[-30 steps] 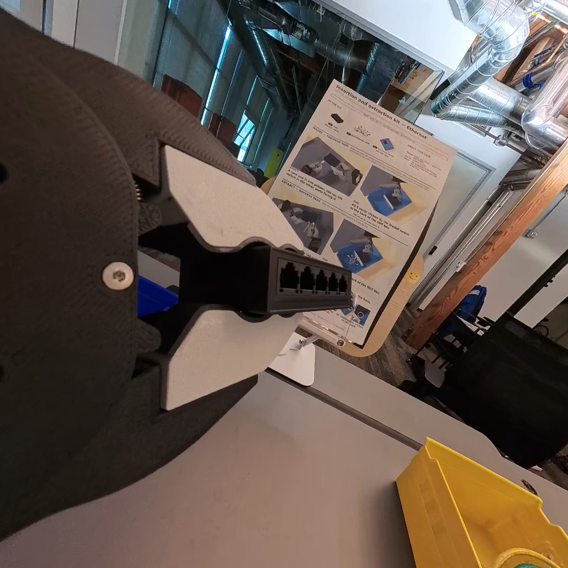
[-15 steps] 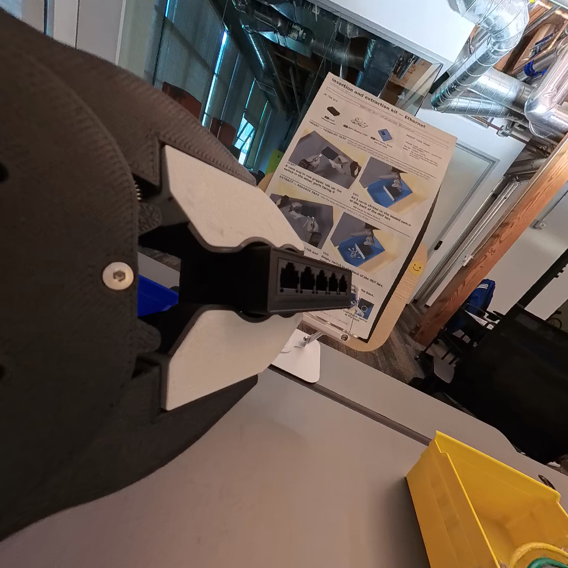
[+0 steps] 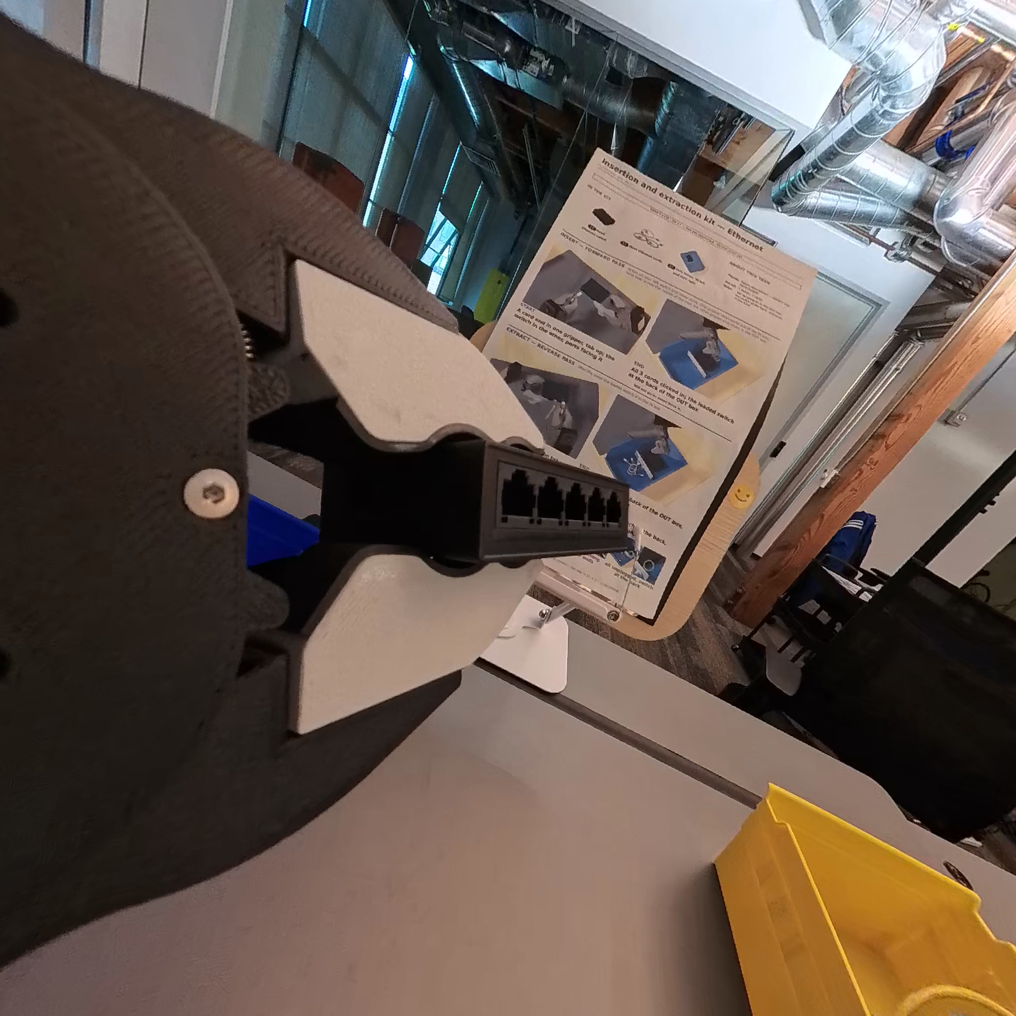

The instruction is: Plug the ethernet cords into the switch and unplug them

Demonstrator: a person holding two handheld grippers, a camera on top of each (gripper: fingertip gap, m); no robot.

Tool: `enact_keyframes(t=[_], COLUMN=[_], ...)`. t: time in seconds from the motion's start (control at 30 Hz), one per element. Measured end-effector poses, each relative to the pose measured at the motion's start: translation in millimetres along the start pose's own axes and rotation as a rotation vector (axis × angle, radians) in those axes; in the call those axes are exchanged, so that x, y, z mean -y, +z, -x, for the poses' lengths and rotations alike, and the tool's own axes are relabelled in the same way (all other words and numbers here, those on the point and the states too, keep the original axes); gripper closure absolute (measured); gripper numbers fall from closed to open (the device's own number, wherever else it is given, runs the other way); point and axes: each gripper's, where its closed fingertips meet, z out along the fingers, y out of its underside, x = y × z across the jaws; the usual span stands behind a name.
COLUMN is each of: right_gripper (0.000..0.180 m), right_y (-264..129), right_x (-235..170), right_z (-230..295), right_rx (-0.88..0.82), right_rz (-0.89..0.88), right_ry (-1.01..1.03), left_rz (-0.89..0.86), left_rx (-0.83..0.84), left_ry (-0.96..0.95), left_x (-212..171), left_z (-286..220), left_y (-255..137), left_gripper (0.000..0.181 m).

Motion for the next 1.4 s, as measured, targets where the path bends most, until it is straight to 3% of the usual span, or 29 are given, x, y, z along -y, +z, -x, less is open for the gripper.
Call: enact_keyframes(t=[0.03, 0.2, 0.33, 0.53, 0.6, 0.67, 0.8, 1.0, 1.2, 1.3, 1.4], right_gripper=[0.155, 0.151, 0.137, 0.126, 0.141, 0.171, 0.171, 0.171, 0.165, 0.15, 0.135], right_y=[-8, -73, -119, -80, -61, -49, -48, -47, -49, -80, -149], right_x=[-1, -6, -51, -113, -119, -112, -112, -110, -110, -110, -69], right_z=[1, -33, -110, -133, -124, -113, -114, -103, -100, -117, -122], right_rx=[0.005, -0.18, -0.509, -0.442, -0.376, -0.291, -0.288, -0.247, -0.259, -0.471, -0.826], right_rz=[-0.01, -0.208, -0.245, -0.07, -0.009, -0.024, -0.024, -0.025, -0.012, 0.034, 0.008], right_ry=[0.001, 0.031, 0.284, 0.519, 0.505, 0.492, 0.499, 0.452, 0.422, 0.395, 0.281], left_rz=[0.003, 0.042, 0.132, 0.296, 0.36, 0.424, 0.422, 0.268, 0.159, 0.045, -0.117], left_rx=[-0.001, 0.016, 0.029, 0.041, 0.034, 0.016, -0.013, -0.034, -0.125, -0.193, -0.309], left_ry=[-0.002, -0.027, -0.159, -0.506, -0.606, -0.697, -0.811, -0.819, -0.662, -0.571, -0.513], left_x=[-1, -14, -47, -121, -149, -177, -208, -194, -152, -112, -57], left_z=[1, 15, 40, 75, 79, 79, 82, 90, 77, 67, 48], left_y=[-1, -8, -24, -64, -79, -94, -117, -123, -109, -100, -91], left_gripper=[0.151, 0.151, 0.151, 0.151, 0.151, 0.151, 0.151, 0.151, 0.151, 0.151, 0.151])
